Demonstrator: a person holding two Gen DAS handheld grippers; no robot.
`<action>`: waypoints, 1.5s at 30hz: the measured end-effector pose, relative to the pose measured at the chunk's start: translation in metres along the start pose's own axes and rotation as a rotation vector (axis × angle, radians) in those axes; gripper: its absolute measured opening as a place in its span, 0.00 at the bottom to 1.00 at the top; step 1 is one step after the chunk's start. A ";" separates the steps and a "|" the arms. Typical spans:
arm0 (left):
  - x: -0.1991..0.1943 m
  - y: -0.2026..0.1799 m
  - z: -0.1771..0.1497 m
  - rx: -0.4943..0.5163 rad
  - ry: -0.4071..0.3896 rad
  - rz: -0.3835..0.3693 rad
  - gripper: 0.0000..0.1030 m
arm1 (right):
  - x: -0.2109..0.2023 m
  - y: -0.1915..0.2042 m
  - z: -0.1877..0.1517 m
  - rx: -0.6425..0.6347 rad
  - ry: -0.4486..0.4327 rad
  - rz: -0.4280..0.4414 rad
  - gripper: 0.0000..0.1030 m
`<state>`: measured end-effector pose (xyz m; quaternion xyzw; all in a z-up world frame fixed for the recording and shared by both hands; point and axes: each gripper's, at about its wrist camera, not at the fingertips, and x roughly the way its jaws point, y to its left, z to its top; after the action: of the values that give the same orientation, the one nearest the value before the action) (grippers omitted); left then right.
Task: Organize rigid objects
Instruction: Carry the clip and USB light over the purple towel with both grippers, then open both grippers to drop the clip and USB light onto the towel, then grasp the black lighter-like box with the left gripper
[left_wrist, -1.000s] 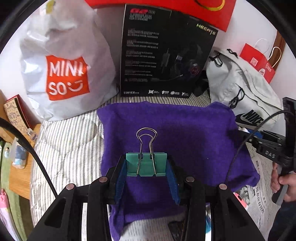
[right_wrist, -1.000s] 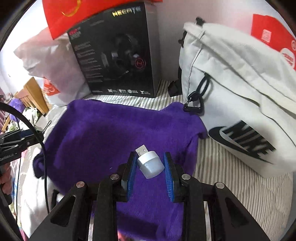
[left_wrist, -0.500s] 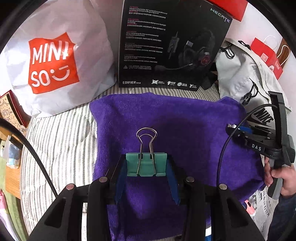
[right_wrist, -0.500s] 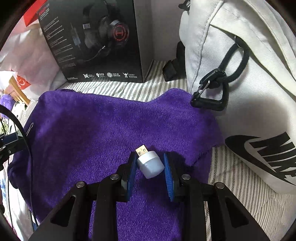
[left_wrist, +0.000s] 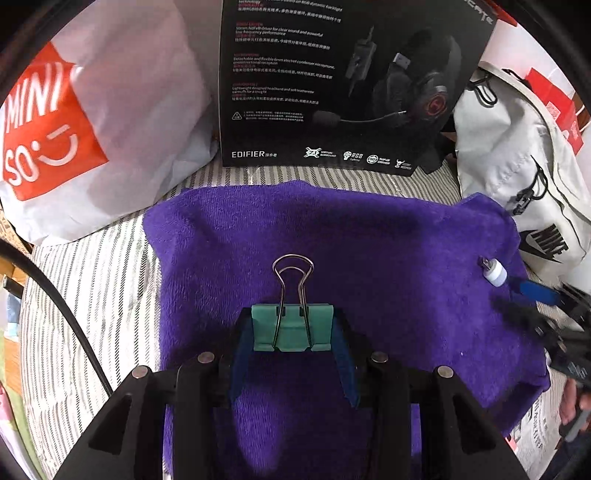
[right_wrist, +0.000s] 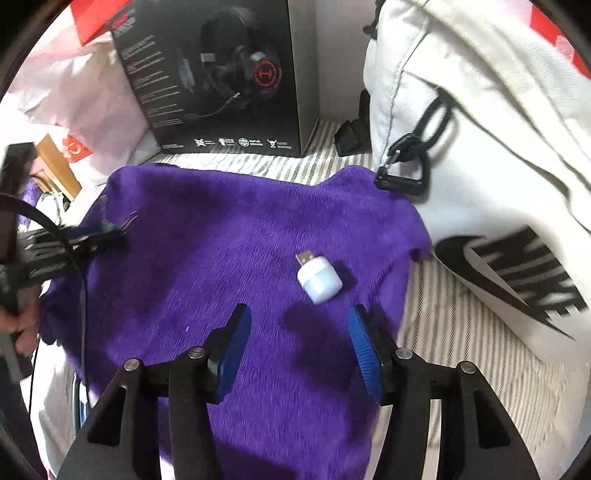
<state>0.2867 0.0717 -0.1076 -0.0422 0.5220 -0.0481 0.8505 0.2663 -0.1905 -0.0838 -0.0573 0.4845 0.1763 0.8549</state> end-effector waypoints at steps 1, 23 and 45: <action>0.004 -0.001 0.002 -0.002 0.004 0.004 0.38 | -0.006 0.000 -0.003 0.000 -0.009 0.004 0.53; -0.006 -0.014 -0.026 0.072 0.028 0.088 0.58 | -0.092 -0.011 -0.075 0.137 -0.097 0.090 0.53; -0.081 -0.044 -0.165 0.050 0.057 0.050 0.58 | -0.137 0.024 -0.133 0.087 -0.111 0.082 0.54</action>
<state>0.1017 0.0351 -0.1049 -0.0066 0.5456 -0.0409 0.8370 0.0861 -0.2371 -0.0354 0.0095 0.4457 0.1930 0.8741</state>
